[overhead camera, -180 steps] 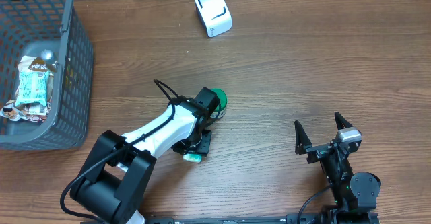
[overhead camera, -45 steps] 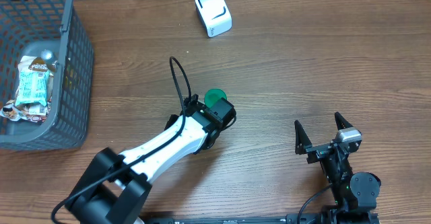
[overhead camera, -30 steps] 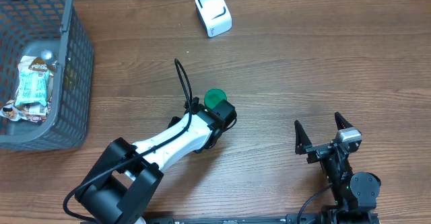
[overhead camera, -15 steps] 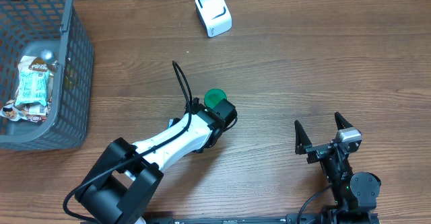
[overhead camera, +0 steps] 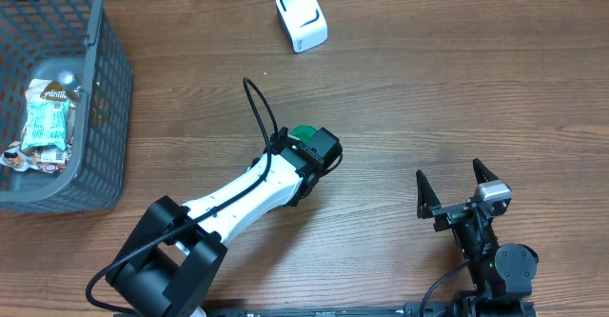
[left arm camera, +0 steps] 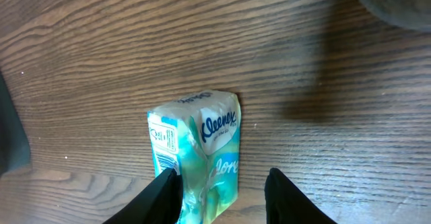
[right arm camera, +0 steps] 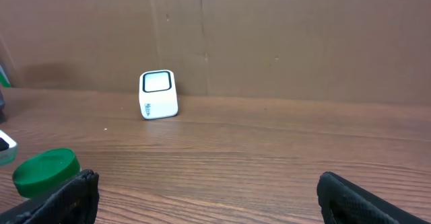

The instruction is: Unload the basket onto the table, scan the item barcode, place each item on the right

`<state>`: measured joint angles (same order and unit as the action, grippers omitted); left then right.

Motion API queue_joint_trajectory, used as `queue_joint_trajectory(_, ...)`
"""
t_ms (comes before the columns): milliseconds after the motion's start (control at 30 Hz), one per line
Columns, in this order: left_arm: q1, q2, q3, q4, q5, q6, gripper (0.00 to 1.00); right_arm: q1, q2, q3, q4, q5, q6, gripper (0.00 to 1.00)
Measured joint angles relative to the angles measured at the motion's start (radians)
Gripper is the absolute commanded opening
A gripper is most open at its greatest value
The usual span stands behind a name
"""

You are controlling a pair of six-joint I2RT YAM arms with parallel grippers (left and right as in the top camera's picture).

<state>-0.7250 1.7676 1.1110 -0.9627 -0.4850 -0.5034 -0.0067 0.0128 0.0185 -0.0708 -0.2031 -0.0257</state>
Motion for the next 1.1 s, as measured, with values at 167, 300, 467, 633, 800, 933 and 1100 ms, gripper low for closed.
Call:
queue_joint_trajectory(167,0.009,0.000,0.021,-0.031,0.011,-0.014,0.41,0.000,0.000,0.000,0.000,0.000,0.000,1.00)
queue_joint_trajectory(300,0.048,0.000,0.073,-0.053,0.047,-0.023,0.43,0.000,0.000,0.000,0.000,0.000,0.000,1.00)
queue_joint_trajectory(467,0.129,0.000,0.113,-0.060,0.154,-0.017,0.63,0.000,0.000,0.000,0.000,0.000,0.000,1.00)
queue_joint_trajectory(633,0.196,0.000,0.113,-0.089,0.254,-0.014,0.61,0.000,0.000,0.000,0.000,0.000,0.000,1.00)
queue_joint_trajectory(800,0.216,0.000,0.113,-0.095,0.302,-0.010,0.57,0.000,0.000,0.000,0.000,0.000,-0.001,1.00)
queue_joint_trajectory(933,0.216,0.000,0.101,-0.088,0.326,-0.006,0.57,0.000,0.000,0.000,0.001,0.000,0.000,1.00)
queue_joint_trajectory(1100,0.216,0.000,0.062,-0.056,0.332,0.000,0.57,0.000,0.000,0.000,0.000,0.000,0.000,1.00)
